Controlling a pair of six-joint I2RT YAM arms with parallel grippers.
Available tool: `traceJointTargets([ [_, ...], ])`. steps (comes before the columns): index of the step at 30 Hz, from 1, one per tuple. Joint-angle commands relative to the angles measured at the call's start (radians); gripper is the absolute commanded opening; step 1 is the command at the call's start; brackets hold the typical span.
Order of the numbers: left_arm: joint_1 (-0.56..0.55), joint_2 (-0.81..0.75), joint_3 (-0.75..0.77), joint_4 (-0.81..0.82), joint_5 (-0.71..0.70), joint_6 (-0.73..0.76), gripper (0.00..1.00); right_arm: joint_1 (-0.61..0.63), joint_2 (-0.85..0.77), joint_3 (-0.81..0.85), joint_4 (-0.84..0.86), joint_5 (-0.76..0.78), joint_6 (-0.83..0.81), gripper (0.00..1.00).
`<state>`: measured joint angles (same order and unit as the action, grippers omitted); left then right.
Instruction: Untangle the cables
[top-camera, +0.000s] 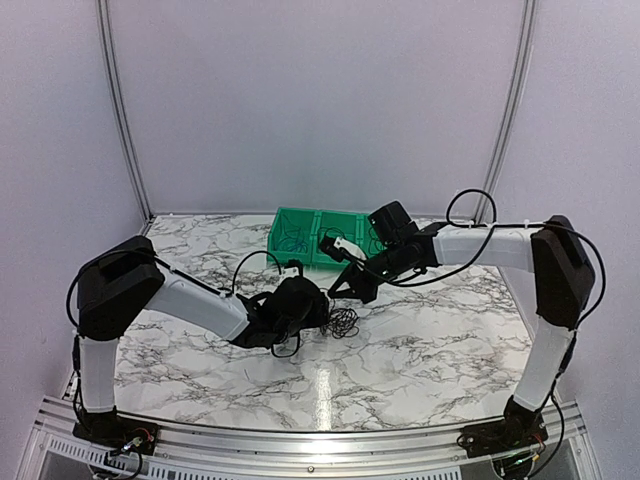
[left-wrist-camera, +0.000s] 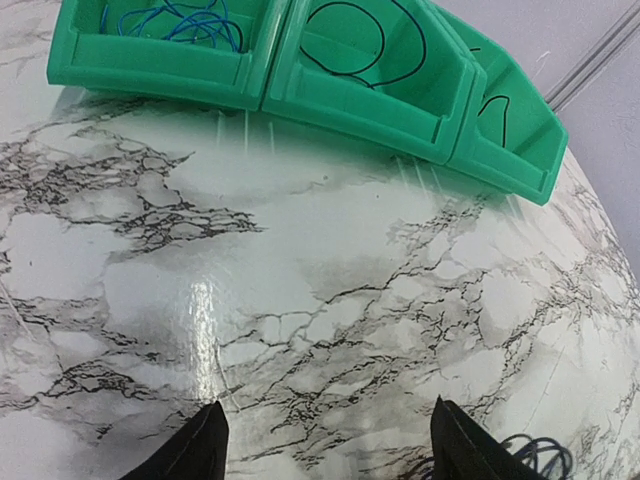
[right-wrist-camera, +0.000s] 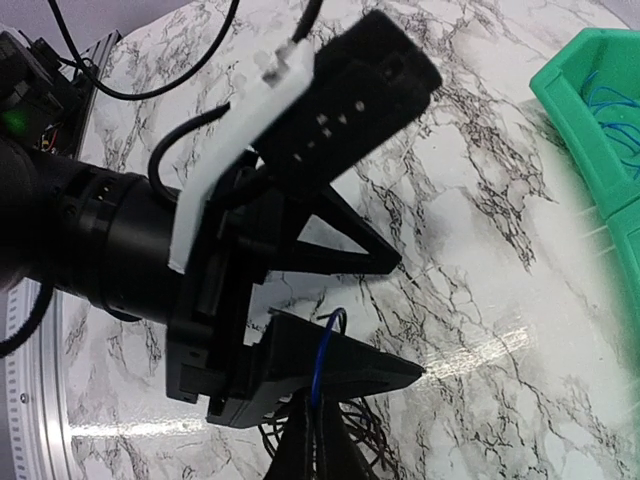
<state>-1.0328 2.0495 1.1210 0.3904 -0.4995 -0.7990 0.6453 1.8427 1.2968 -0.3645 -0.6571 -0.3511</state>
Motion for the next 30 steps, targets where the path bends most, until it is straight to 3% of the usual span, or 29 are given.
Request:
traceJointTargets([
  [1,0.002,0.039,0.028,-0.013,0.027,-0.016,0.7,0.007,-0.066,-0.003,0.03,-0.04,0.003,0.0],
  [13,0.002,0.033,-0.018,-0.013,0.035,0.004,0.66,-0.013,-0.216,-0.05,0.06,-0.091,-0.012,0.0],
  [19,-0.027,-0.198,-0.239,0.031,-0.059,0.043,0.66,-0.032,-0.195,-0.061,0.063,-0.098,-0.006,0.0],
  [23,-0.082,-0.345,-0.355,0.083,-0.131,0.184,0.66,-0.032,-0.184,-0.066,0.071,-0.104,-0.002,0.0],
  [25,-0.109,-0.383,-0.362,0.116,-0.091,0.286,0.66,-0.032,-0.176,-0.065,0.071,-0.112,0.002,0.0],
  [28,-0.132,-0.393,-0.332,0.153,0.094,0.455,0.51,-0.032,-0.172,-0.066,0.07,-0.103,-0.005,0.0],
  [30,-0.138,-0.385,-0.301,0.153,0.156,0.481,0.49,-0.032,-0.174,-0.067,0.068,-0.091,-0.009,0.0],
])
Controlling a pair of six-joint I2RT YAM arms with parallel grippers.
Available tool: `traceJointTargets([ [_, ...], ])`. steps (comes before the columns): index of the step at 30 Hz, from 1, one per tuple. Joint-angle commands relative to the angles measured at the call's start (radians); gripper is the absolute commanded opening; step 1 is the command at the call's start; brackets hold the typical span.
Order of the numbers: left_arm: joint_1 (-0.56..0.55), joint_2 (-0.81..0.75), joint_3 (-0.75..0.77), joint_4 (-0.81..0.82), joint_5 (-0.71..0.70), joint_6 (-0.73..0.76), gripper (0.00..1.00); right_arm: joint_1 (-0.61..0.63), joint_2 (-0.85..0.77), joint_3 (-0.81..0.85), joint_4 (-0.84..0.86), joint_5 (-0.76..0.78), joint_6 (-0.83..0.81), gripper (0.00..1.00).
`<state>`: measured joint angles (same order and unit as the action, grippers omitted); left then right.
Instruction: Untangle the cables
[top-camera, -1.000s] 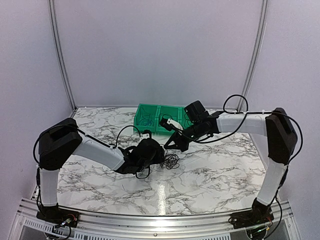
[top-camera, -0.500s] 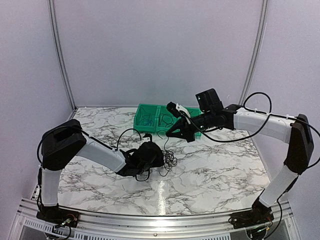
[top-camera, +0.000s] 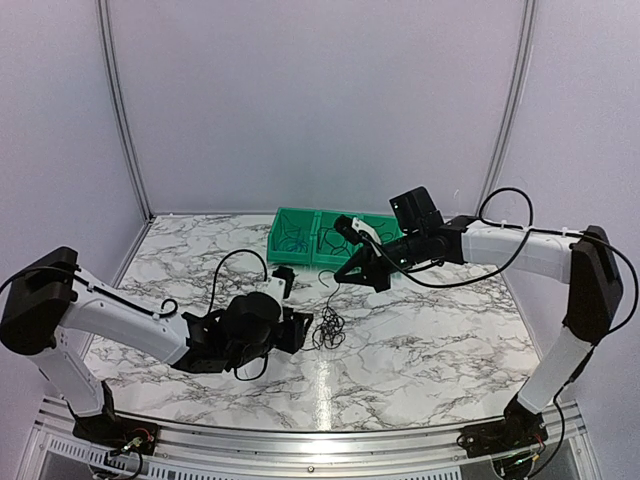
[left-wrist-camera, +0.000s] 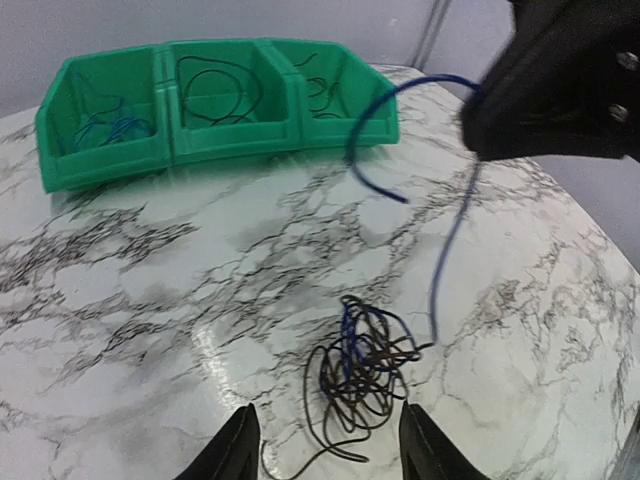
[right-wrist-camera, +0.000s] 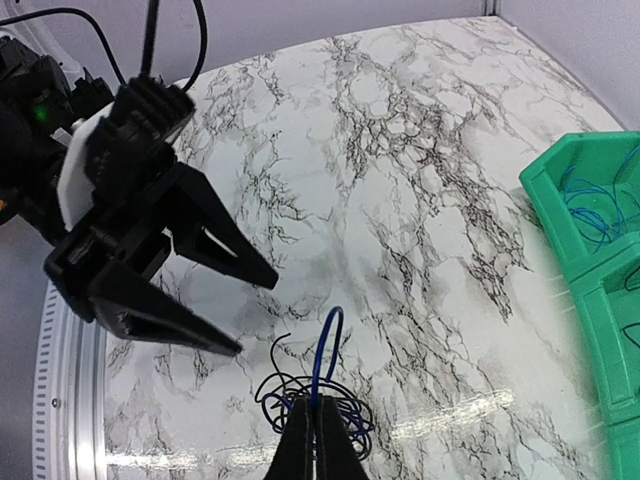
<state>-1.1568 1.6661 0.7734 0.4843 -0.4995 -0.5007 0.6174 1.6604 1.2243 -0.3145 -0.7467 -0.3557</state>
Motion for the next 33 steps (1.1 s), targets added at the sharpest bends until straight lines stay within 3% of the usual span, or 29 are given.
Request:
traceJointTargets([
  [1,-0.015,0.008,0.058,0.061,0.152,0.185,0.5,-0.006,0.007,0.006,0.018,-0.002,-0.005,0.0],
  [5,-0.011,0.062,0.118,0.06,0.096,0.209,0.53,-0.005,0.0,0.005,0.016,-0.014,-0.005,0.0],
  [10,0.028,0.15,0.21,0.058,0.129,0.19,0.53,-0.006,-0.006,0.001,0.011,-0.04,-0.007,0.0],
  [14,0.052,0.218,0.262,0.06,0.134,0.174,0.4,-0.006,-0.018,-0.001,0.008,-0.051,-0.011,0.0],
  [17,0.054,0.269,0.298,0.072,0.136,0.199,0.2,-0.008,-0.028,-0.004,0.008,-0.053,-0.015,0.0],
  [19,0.054,0.297,0.312,0.085,0.132,0.213,0.12,-0.016,-0.042,-0.001,0.004,-0.066,-0.015,0.0],
  [33,0.063,0.446,0.358,0.12,0.115,0.177,0.04,-0.229,-0.39,-0.072,0.104,-0.201,0.026,0.0],
])
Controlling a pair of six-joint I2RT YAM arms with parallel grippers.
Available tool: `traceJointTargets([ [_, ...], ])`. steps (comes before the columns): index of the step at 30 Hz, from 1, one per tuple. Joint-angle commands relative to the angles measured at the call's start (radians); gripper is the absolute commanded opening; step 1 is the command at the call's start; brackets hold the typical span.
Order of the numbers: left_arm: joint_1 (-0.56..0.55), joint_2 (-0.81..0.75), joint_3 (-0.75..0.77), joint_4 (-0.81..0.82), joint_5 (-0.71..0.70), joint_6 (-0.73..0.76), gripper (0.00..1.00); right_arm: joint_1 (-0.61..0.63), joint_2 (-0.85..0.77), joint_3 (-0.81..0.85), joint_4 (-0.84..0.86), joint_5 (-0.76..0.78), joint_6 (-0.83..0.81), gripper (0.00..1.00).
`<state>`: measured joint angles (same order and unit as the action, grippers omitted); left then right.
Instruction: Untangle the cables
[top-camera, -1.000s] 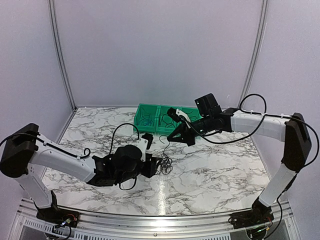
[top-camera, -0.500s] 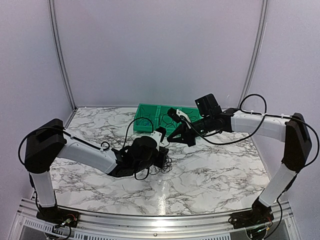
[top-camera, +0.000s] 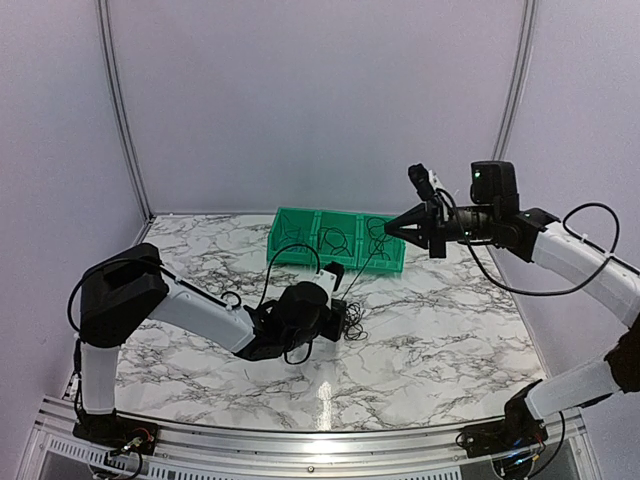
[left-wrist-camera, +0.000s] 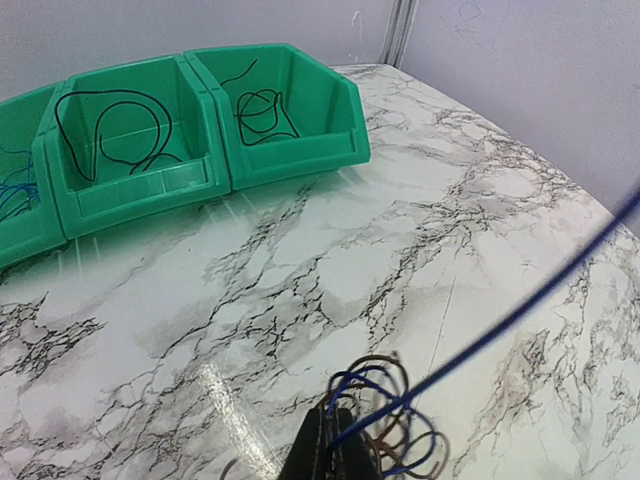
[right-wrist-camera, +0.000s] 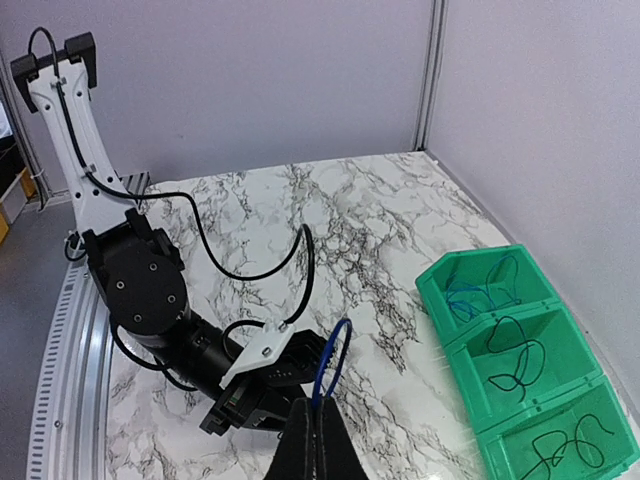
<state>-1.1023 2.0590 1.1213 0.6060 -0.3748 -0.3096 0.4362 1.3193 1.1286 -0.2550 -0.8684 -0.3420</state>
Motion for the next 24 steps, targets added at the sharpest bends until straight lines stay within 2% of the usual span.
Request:
traceJointTargets([
  [1,0.009,0.06,0.011,-0.003,-0.008,-0.017,0.04,-0.06,-0.054,0.025,0.043,-0.088,0.015,0.0],
  [10,0.022,0.061,-0.031,-0.005,-0.012,-0.05,0.02,-0.132,-0.086,0.077,0.022,-0.105,0.047,0.0],
  [18,0.018,-0.043,-0.108,-0.003,-0.035,-0.061,0.0,-0.16,-0.066,0.037,0.044,0.219,0.034,0.0],
  [21,0.014,-0.104,-0.135,-0.001,-0.068,-0.046,0.0,-0.19,-0.036,0.006,0.036,0.237,0.013,0.0],
  [24,0.01,-0.125,-0.144,0.008,-0.082,-0.037,0.0,-0.197,-0.015,-0.014,-0.054,0.248,-0.06,0.03],
])
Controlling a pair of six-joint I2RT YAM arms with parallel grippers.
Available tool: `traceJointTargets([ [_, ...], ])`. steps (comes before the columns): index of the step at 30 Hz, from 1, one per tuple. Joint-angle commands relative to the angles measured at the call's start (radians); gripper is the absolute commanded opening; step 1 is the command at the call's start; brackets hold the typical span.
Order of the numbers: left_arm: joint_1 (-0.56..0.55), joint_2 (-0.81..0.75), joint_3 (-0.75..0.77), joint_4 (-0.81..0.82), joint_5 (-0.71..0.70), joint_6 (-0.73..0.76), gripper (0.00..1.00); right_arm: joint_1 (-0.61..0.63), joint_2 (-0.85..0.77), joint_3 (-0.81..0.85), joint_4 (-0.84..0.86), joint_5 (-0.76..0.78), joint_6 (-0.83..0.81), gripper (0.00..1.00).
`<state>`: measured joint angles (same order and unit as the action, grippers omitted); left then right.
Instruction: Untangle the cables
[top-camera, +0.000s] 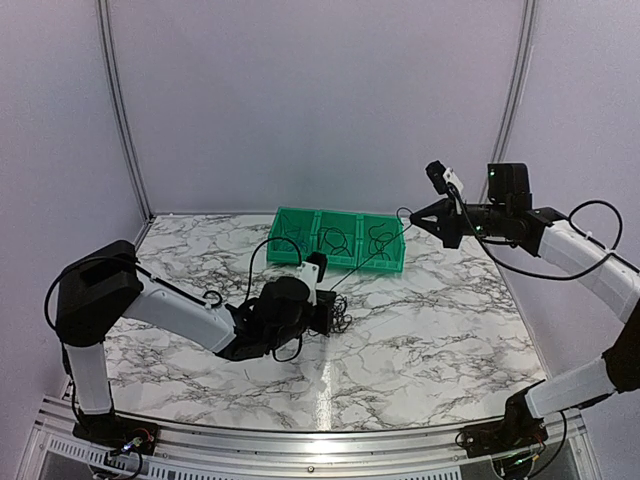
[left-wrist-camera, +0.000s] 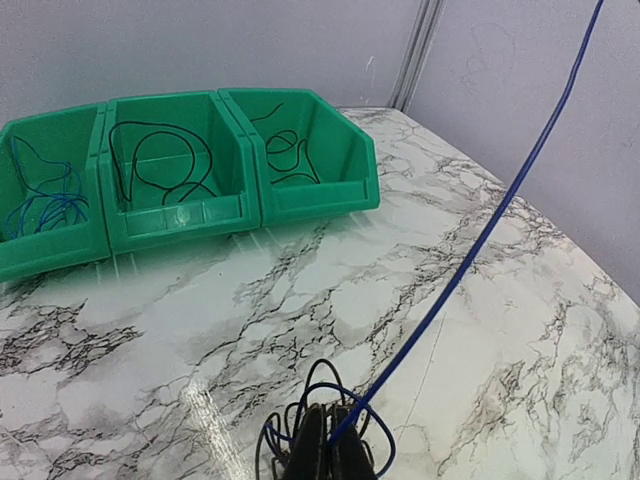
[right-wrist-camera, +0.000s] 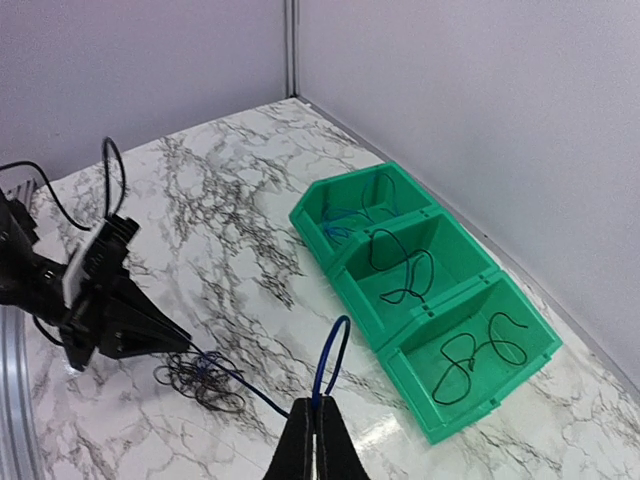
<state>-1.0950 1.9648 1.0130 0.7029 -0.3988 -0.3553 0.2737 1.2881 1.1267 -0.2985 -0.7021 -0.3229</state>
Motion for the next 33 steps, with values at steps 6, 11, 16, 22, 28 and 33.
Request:
traceJointTargets([
  [6,-0.029,0.022,-0.023,-0.055,-0.088,0.026,0.0,-0.033,-0.016,-0.169,-0.168,0.113,-0.237,0.22],
  [11,-0.082,0.066,0.0,-0.047,-0.137,0.087,0.0,0.02,-0.048,-0.231,-0.222,0.178,-0.34,0.45],
  [16,-0.103,0.101,0.008,-0.029,-0.158,0.134,0.01,0.239,0.009,-0.203,-0.203,0.274,-0.362,0.51],
  [22,-0.105,0.095,-0.012,0.0,-0.146,0.133,0.02,0.385,0.262,-0.024,-0.325,0.235,-0.362,0.62],
  [28,-0.105,0.084,-0.028,0.018,-0.16,0.134,0.02,0.421,0.36,0.071,-0.382,0.128,-0.318,0.67],
  [33,-0.105,0.071,-0.049,0.04,-0.172,0.134,0.02,0.421,0.422,0.095,-0.387,0.093,-0.268,0.68],
])
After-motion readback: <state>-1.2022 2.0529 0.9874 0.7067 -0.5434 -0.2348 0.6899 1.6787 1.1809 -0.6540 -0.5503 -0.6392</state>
